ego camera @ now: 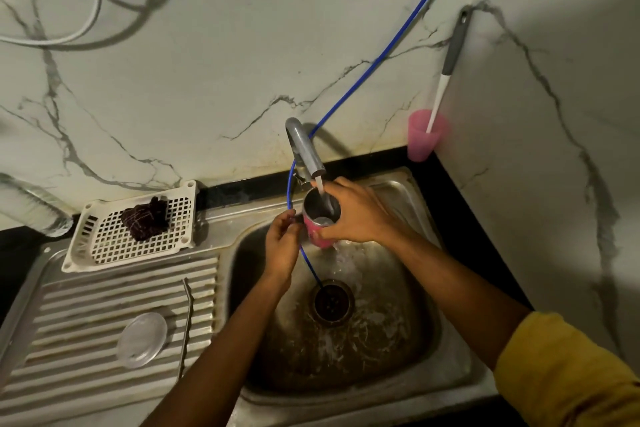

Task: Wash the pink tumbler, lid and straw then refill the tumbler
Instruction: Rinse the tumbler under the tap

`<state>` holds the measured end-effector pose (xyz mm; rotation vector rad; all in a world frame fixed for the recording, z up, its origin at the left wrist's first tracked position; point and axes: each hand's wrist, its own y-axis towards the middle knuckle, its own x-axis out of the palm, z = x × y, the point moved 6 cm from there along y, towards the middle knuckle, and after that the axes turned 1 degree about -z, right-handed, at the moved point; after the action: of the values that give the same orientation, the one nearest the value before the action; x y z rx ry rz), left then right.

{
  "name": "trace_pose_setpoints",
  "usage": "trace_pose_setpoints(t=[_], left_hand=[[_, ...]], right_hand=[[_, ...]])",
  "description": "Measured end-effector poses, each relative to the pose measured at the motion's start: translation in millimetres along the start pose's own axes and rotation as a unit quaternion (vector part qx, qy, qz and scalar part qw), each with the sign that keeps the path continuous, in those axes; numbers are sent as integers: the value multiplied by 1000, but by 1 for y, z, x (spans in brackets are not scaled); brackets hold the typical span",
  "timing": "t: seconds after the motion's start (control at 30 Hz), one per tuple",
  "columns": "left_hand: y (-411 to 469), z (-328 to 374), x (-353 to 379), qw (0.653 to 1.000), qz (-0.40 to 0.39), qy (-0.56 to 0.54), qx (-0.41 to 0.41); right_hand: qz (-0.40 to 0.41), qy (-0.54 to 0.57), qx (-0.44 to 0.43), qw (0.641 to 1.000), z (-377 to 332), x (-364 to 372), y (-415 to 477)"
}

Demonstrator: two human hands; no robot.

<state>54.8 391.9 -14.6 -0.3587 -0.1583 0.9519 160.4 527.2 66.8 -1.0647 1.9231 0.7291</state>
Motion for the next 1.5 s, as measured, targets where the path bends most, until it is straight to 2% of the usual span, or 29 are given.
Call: trace_pose_setpoints(t=[0.13,0.2,0.27,0.33,0.43,0.5,0.6,0.73,0.8,0.87,0.9,1.03,1.13,1.2,1.27,1.37,1.43,1.5], left_hand=[[-9,9,-20,999,18,11,47],[-9,11,-28,998,20,19,65],[-9,11,-32,995,17,47,82],[-10,12,-34,994,14,65,87],[-14,14,-33,993,2,67,94],[-15,14,-28,991,-24,77,103],[-13,10,-21,986,-64,99,119],[-17,7,-11,978,-112,129,122],[-21,9,-6,974,-127,135,131],[-21,8,-4,969,-140,142,145],[-21,6,-3,967,-147,146,146],[-23,4,2,965,-154,157,144],[-26,9,4,954,-150,203,164],[-25,10,6,946,-154,222,179],[-24,10,7,949,-158,206,177],[-17,11,3,966,-123,164,160],[-11,16,2,974,-102,134,152],[-6,22,8,971,-99,150,160]], right_hand=[[13,12,1,1000,-5,-4,1],[-52,28,-18,998,-8,-3,1],[-133,35,3,990,-1,-4,2],[-153,-18,15,988,0,-10,4],[-102,-129,-20,986,-9,-12,7],[-121,-85,-31,989,-11,-10,10],[-196,-3,-16,980,-11,-12,16],[-82,-50,16,995,-11,-15,17],[-95,-78,28,992,-8,-12,17],[-135,-42,37,989,-5,-10,16],[-129,-7,50,990,-3,-11,16],[-24,98,133,986,13,-17,12],[-80,114,183,973,29,-7,12],[-97,214,231,944,40,0,5],[-73,329,278,899,49,9,-6],[-58,456,348,817,65,29,-26],[-86,510,389,762,75,45,-39],[-129,572,425,690,79,63,-53]])
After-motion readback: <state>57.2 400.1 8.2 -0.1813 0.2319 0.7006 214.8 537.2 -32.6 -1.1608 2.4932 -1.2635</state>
